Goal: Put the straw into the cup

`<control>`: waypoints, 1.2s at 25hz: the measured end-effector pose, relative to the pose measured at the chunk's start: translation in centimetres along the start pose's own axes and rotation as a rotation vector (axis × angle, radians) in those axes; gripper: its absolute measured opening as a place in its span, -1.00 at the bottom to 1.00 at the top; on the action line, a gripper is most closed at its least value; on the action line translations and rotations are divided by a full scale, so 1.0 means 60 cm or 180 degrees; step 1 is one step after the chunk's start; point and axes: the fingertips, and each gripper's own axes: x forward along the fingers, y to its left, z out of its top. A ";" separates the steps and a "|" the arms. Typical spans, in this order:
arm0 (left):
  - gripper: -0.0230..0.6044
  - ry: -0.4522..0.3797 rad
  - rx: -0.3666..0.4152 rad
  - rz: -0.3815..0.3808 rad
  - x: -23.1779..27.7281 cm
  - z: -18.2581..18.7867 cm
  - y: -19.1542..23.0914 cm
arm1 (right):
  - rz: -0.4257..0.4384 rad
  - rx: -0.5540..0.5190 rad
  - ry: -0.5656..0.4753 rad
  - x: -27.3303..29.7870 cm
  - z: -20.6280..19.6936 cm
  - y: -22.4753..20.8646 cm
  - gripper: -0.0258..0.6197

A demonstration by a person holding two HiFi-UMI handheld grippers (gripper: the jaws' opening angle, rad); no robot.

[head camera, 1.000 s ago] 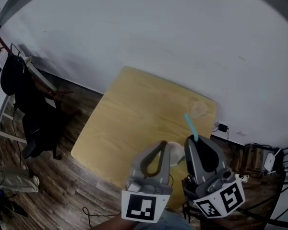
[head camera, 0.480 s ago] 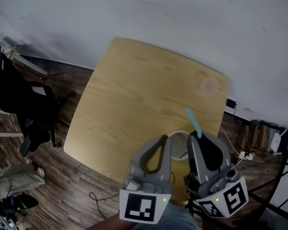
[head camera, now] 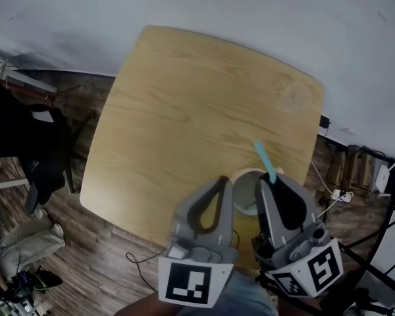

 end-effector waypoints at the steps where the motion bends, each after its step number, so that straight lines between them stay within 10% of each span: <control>1: -0.88 0.0007 -0.0007 -0.0002 0.001 -0.003 0.001 | -0.0014 0.0005 0.0018 0.000 -0.005 -0.002 -0.79; 30: -0.88 0.0167 -0.0024 -0.0018 0.017 -0.032 0.012 | -0.0174 0.0092 0.0224 0.004 -0.065 -0.031 -0.68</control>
